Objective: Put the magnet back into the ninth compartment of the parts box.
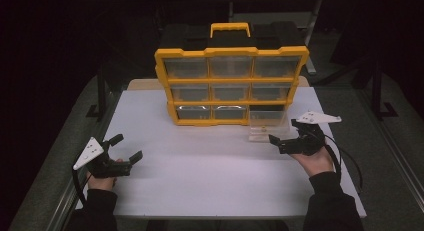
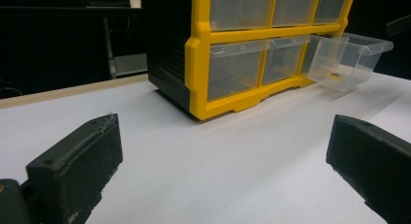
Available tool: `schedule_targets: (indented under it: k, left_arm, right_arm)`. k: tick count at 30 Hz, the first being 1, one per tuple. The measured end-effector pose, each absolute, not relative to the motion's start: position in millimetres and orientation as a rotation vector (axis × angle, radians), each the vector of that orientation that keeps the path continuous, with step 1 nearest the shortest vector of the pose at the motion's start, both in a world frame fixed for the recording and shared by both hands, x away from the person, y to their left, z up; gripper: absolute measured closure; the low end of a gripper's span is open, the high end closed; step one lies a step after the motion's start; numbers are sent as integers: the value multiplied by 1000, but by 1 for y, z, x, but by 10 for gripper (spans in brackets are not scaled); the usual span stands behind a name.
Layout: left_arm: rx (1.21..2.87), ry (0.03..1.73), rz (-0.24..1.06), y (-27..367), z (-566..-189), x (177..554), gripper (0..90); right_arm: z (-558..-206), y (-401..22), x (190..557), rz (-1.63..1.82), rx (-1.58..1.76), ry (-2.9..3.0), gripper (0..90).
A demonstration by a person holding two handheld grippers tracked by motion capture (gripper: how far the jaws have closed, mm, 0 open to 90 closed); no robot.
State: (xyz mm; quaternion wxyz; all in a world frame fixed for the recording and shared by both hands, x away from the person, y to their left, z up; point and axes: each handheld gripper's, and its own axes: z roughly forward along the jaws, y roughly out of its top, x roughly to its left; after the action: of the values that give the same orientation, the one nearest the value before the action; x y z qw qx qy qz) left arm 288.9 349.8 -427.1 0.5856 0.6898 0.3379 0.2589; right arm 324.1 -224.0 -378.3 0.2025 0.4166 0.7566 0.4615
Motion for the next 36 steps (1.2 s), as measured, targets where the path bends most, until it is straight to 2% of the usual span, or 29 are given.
schedule_targets:
  k: [36]
  left_arm:
    - [1600,789,602,350,-427,289,0]
  right_arm:
    - [-411,-246,301,1323,1228,2055,0]
